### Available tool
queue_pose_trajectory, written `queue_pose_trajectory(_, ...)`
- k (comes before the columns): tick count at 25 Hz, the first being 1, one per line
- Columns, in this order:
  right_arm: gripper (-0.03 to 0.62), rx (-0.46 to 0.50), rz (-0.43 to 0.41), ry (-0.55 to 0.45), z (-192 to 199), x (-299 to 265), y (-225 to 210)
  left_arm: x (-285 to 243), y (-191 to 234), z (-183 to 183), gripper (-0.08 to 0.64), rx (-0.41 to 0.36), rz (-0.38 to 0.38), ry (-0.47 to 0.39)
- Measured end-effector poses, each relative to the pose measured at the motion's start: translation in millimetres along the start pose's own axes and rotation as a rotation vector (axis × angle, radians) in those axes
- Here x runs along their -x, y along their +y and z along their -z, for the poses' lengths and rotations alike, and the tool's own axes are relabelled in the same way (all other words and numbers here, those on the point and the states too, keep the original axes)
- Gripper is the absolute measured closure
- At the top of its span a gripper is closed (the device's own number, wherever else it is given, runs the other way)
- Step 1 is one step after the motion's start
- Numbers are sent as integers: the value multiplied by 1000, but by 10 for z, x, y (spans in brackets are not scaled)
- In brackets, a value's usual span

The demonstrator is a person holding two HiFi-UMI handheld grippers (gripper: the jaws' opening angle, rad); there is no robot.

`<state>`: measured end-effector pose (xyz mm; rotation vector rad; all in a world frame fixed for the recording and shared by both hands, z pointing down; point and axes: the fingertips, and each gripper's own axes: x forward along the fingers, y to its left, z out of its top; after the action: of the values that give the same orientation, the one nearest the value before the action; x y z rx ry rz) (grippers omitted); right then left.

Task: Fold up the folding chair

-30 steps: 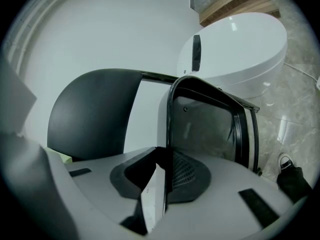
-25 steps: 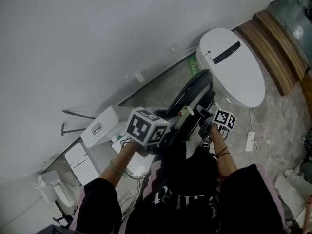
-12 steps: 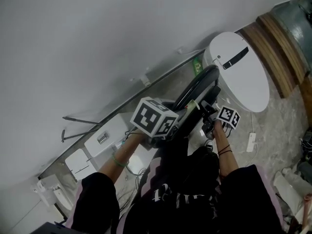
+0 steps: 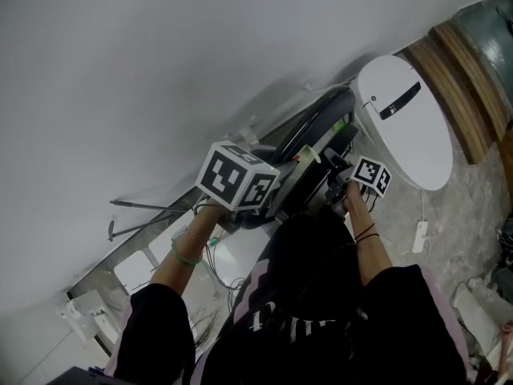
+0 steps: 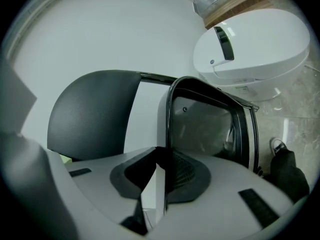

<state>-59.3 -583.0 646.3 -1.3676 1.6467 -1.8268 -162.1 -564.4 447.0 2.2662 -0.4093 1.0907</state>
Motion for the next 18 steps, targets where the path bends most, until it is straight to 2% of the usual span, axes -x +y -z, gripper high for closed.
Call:
queue_pose_trajectory(3, 523, -6, -14, 36, -91, -388, 103, 23, 341, -129, 477, 20, -30, 2)
queue_pose_trajectory(11, 522, -10, -41, 125, -256, -768, 302, 82, 528, -382, 476, 57, -107, 16)
queue_pose_trajectory(18, 522, -26, -46, 165, -568, -1325, 443, 42, 1086, -734, 476, 104, -143, 53)
